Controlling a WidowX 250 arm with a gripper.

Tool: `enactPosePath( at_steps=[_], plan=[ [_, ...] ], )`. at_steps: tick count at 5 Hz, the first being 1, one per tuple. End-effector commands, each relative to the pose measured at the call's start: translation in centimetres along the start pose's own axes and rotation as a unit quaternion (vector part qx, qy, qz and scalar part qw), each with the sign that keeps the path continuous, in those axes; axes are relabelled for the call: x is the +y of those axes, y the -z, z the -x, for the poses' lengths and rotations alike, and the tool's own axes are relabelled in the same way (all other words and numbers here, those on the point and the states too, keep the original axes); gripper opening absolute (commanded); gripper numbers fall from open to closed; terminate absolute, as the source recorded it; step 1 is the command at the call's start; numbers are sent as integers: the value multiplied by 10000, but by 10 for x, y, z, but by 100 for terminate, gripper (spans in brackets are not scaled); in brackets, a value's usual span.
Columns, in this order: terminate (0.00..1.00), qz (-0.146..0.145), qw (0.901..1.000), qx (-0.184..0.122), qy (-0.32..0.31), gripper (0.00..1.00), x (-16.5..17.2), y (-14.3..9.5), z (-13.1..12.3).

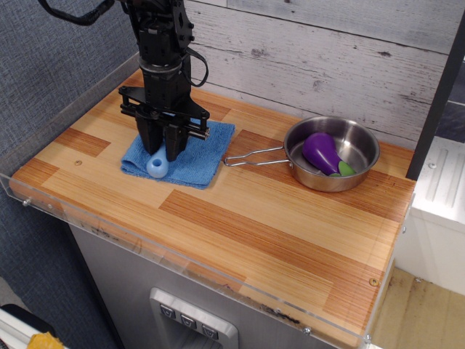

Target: Remove spoon from cloth and place below silver pot.

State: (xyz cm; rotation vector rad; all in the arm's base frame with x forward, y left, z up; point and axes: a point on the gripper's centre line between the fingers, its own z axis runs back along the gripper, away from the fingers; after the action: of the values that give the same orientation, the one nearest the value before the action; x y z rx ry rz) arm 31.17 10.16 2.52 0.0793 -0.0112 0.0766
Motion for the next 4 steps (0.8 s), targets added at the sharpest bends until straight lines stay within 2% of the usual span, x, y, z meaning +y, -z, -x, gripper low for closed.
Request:
enactPosePath(
  at_steps=[1,2,3,4],
  plan=[
    [0,-44,9999,-109,14,0,-4,-8,3],
    [0,14,9999,-118,-6,0,-5,-10,4],
    [0,75,9983,-581,-72,0,-9,-42,5],
    [0,59,9973,-720,92,0,-25,-70,16]
  ],
)
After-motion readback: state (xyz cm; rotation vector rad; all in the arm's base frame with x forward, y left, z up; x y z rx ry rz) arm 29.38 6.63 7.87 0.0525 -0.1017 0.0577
